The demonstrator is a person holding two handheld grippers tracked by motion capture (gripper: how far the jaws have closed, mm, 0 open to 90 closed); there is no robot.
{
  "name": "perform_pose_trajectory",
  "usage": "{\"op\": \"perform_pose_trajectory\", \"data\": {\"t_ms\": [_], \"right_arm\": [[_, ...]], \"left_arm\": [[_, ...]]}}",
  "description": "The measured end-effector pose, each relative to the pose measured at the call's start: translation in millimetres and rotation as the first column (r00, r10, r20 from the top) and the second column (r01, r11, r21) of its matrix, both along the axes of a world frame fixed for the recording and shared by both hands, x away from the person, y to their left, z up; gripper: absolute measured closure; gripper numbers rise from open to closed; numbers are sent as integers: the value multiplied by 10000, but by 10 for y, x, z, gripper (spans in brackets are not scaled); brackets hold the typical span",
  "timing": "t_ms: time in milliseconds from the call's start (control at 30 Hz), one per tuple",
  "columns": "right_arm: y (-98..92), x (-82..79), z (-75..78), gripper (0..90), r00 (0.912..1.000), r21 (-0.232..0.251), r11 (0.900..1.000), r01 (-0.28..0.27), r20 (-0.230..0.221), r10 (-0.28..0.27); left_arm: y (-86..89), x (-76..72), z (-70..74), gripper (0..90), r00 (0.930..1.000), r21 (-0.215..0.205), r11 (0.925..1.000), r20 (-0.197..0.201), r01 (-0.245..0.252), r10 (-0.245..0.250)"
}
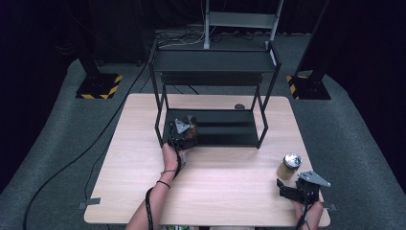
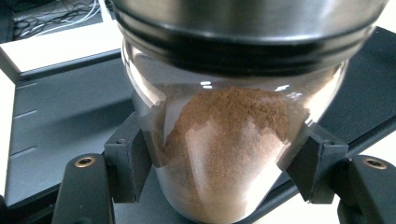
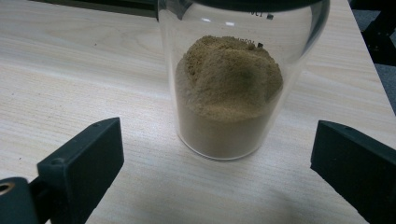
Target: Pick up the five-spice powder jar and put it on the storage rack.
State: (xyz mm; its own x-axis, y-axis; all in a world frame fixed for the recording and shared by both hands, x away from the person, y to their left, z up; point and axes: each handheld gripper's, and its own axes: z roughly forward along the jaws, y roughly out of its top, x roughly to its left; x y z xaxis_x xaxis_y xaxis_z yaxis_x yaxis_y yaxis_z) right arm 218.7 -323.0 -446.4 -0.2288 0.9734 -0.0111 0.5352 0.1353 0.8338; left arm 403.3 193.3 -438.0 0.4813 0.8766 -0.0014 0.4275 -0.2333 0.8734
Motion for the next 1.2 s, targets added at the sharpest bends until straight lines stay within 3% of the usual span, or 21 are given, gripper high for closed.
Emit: {"op": "perform_pose_trajectory", "data": {"t_ms": [700, 1200], "right_arm": [[4, 0, 2, 15, 10000, -7, 10000, 1, -11, -1], [6, -5, -2, 15, 10000, -21, 10000, 0, 22, 0]], "left_arm": [[-134, 116, -103, 315, 9994, 75, 9993, -45, 355, -355], [-112, 122, -217, 313, 9991, -344, 9987, 213, 366, -359]]}}
